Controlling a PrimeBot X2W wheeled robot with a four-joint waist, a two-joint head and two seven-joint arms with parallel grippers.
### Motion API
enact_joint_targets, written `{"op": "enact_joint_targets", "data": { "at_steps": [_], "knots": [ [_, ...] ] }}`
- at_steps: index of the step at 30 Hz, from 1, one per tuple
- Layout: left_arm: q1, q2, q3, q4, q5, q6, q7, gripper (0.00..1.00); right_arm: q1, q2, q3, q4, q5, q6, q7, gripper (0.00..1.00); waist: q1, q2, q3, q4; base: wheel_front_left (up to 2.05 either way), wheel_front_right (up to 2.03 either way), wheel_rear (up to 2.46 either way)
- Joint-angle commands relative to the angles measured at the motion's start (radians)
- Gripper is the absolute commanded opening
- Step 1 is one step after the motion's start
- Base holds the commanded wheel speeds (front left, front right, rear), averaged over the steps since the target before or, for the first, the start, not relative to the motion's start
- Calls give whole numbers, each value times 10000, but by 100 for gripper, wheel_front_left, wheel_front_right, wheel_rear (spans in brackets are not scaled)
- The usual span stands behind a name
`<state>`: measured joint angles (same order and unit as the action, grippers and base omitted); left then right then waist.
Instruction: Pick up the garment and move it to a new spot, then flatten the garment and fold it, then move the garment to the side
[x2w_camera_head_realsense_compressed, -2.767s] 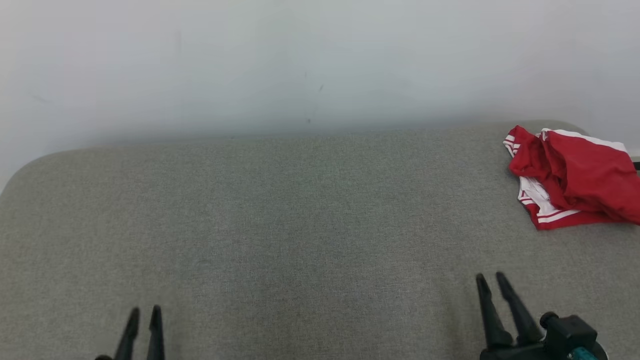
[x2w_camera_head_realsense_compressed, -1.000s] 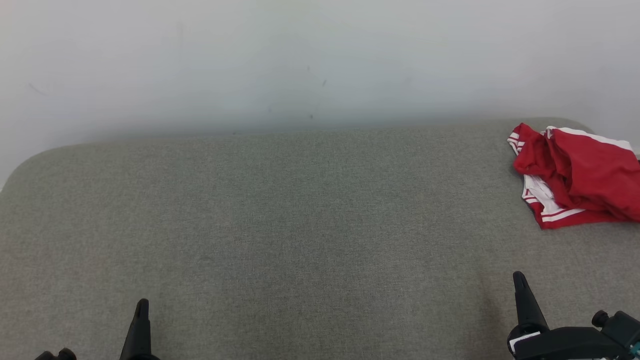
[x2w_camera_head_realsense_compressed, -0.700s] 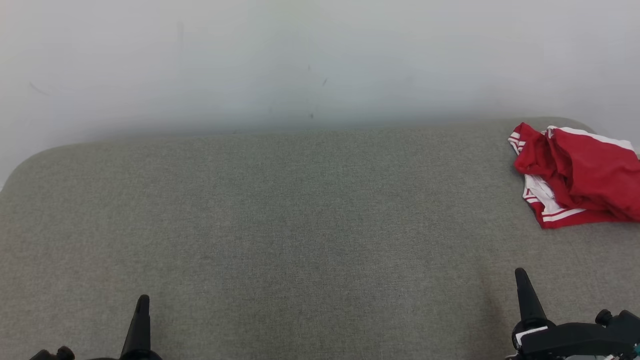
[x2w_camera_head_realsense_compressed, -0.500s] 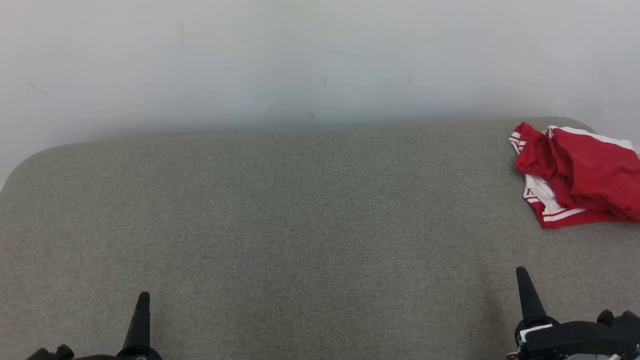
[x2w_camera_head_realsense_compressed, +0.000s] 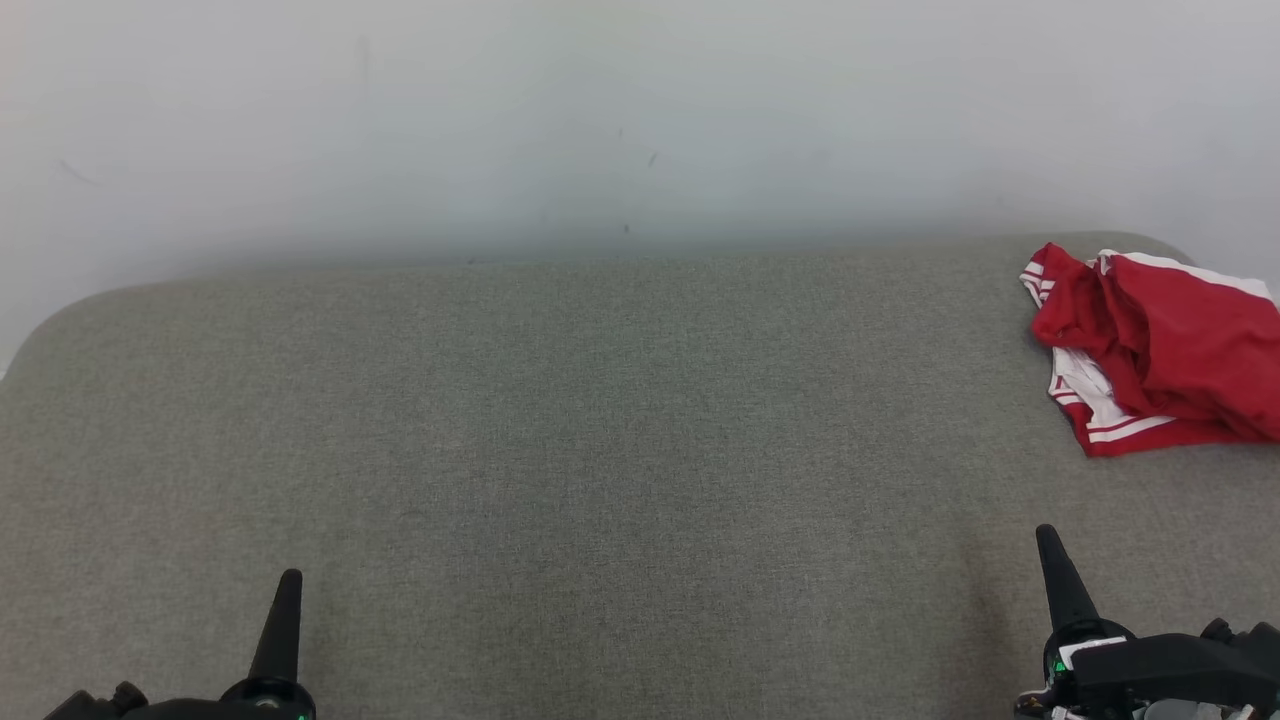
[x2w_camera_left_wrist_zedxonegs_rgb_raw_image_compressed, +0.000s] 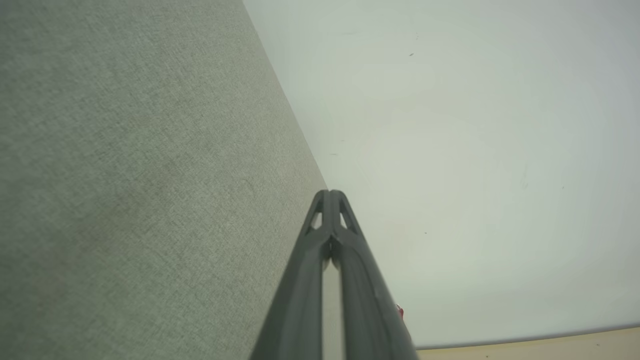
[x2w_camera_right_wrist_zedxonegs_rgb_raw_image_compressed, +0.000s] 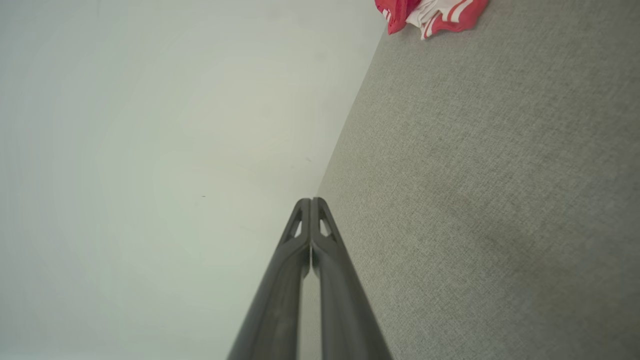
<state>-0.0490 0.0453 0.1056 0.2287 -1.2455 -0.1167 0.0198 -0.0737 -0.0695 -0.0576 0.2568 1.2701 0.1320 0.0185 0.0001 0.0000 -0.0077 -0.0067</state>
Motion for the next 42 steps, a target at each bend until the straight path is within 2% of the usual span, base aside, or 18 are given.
{"op": "enact_joint_targets", "data": {
  "at_steps": [1, 42],
  "knots": [
    [-208, 53, 29, -39, -256, -80, 76, 0, -156, 19, -65, -83, 245, -15, 69, 0, -1, 0, 3, 2, 0, 0, 0],
    [-638, 73, 98, 167, -3495, -155, 923, 0, -364, 178, -542, -138, 3259, -22, 913, 0, -1, 0, 99, 61, 0, 0, 0]
  ]
}}
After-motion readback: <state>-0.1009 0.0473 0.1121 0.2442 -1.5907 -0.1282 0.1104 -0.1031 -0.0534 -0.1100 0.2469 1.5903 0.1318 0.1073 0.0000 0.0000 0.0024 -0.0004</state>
